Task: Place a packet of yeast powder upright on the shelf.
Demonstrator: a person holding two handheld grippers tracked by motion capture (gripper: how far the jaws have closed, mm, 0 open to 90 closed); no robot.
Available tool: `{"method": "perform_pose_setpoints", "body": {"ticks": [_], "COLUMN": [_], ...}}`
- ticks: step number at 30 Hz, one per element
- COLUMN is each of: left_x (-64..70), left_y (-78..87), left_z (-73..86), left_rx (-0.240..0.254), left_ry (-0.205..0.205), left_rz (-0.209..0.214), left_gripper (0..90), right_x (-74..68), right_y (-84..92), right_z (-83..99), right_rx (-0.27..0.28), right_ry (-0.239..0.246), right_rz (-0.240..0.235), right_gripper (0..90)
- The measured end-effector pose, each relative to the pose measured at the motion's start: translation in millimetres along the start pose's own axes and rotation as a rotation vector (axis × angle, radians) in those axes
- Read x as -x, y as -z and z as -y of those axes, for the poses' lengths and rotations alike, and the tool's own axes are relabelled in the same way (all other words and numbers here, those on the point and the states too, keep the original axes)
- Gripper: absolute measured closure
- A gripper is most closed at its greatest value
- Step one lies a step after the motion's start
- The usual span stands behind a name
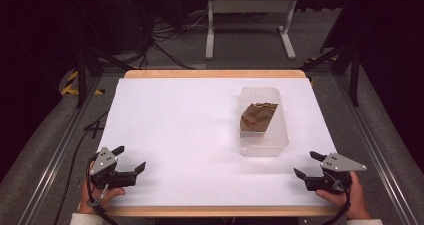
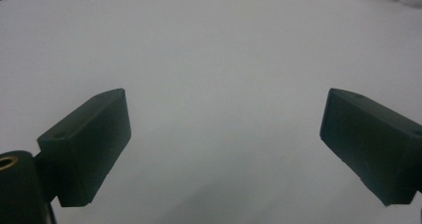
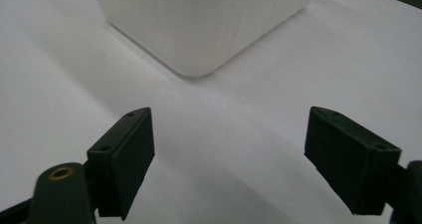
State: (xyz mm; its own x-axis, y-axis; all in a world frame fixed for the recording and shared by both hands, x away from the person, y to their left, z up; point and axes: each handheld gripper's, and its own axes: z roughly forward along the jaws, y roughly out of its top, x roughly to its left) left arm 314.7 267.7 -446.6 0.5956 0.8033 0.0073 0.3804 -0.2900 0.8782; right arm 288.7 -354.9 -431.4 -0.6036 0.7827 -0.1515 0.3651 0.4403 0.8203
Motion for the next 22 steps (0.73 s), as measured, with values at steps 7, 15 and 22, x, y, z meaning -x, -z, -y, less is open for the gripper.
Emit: {"method": "perform_pose_setpoints", "body": {"ticks": [7,15,22], "left_x": [0.3,-0.2,3.2], "left_y": [0.7,-0.7,-3.9], "left_z": [0.0,0.2,-1.1], "left_rx": [-0.003,-0.009,-0.033], "left_ry": [-0.004,-0.002,-0.020], "left_rz": [-0.017,-0.008,0.000], "left_gripper": [6.1,6.2,6.5], "right_x": [-0.7,-0.1,0.3], "right_y": [-0.9,-0.8,-0.8], "right_z": [-0.7,0.3,1.0], "right_rx": [0.000,0.000,0.000], "right_ry": [0.006,0.002,0.000], "right_rz": [-0.003,-0.004,-0.006], "right_gripper": [20.0,20.0,19.8]}}
